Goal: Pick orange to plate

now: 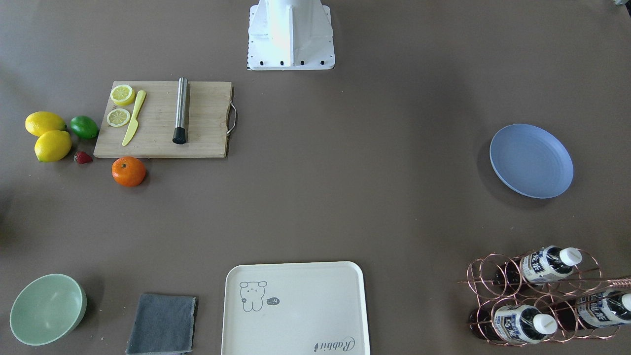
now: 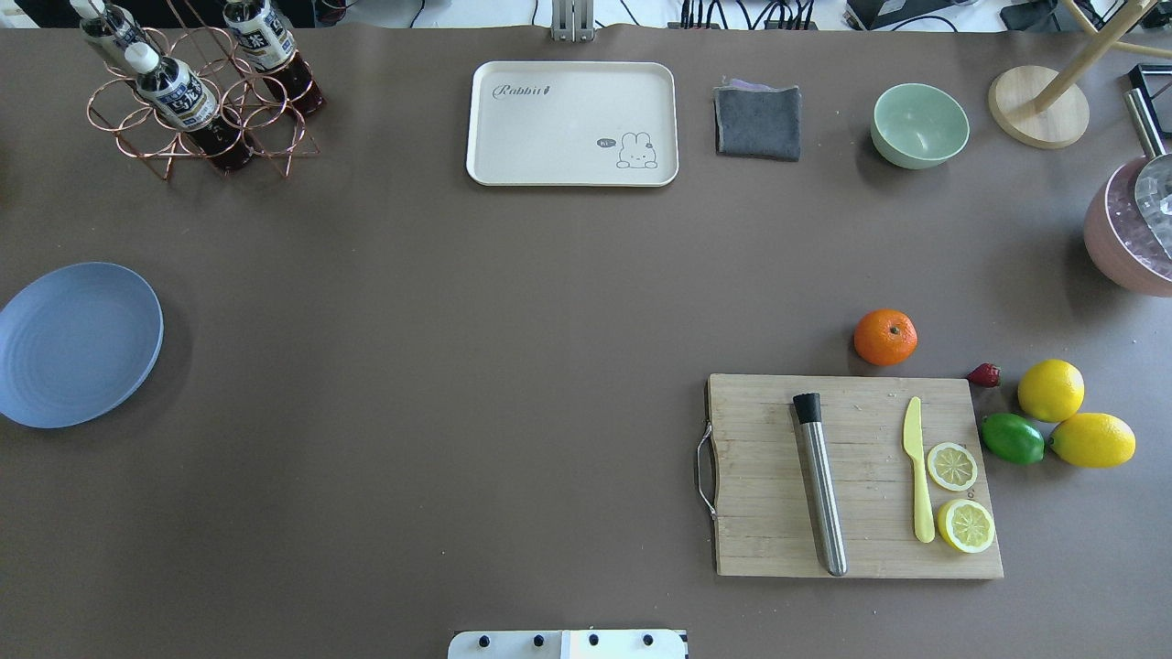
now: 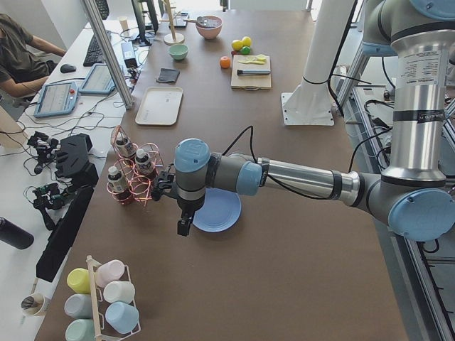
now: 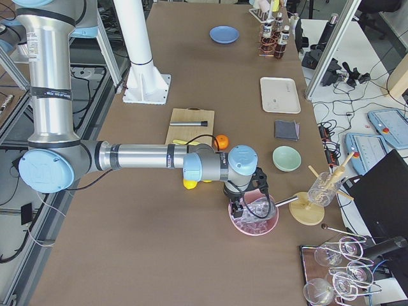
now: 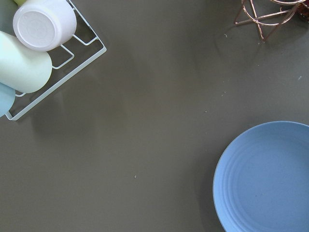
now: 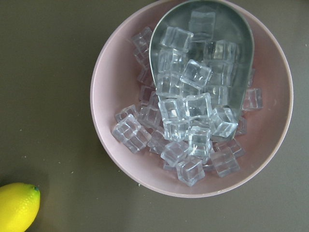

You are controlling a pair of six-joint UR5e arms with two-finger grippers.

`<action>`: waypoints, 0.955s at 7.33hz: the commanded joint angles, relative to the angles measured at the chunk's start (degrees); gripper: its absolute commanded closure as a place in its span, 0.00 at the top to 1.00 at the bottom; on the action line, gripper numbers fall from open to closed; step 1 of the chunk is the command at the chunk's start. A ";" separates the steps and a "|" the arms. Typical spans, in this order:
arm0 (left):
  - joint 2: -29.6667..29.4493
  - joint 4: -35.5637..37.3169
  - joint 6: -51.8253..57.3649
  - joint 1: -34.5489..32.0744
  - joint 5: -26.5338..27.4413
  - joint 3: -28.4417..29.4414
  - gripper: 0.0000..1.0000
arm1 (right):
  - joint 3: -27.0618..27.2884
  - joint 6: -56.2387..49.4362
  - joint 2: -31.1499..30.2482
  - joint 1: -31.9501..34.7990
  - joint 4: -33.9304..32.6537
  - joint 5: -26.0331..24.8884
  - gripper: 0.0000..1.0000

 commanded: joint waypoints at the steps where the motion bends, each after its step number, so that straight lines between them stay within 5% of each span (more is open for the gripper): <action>1: -0.16 0.15 -0.04 0.08 0.35 -0.30 0.97 | -0.10 -0.06 -0.09 0.00 -0.04 0.00 1.00; 7: 0.97 0.15 0.40 0.44 -0.09 0.13 0.97 | 0.17 -0.06 -0.61 0.00 -0.04 0.09 1.00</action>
